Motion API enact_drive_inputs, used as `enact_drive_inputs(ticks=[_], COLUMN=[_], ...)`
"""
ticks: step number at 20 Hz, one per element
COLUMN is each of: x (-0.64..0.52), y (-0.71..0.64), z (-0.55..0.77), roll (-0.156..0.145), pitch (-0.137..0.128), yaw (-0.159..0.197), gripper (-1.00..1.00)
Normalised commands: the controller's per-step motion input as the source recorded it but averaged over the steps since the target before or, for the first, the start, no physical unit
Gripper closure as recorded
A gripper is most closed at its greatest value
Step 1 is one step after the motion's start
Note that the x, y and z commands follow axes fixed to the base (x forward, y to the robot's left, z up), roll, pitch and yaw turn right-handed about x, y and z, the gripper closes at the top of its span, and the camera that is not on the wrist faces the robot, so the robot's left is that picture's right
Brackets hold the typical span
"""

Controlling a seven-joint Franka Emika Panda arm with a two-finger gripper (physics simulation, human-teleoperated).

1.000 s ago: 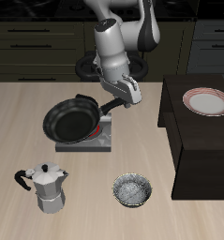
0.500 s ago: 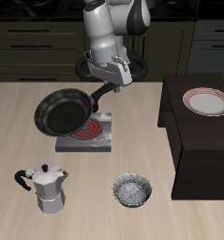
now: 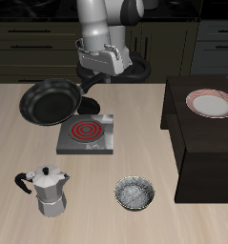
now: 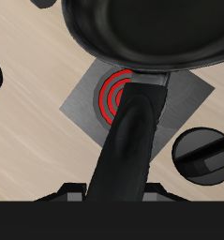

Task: Place the frypan on the top layer of the shelf and place the moka pot on the stove

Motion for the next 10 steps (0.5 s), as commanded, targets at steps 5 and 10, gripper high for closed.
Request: enact_drive_inputs(ticks=[5,10], x=[-0.08,-0.24], y=[-0.09,-0.25], z=[-0.01,0.15], roll=[0.012,-0.020], pitch=[0.009,-0.015], yaw=[0.086,0.188], gripper=[1.00,1.00])
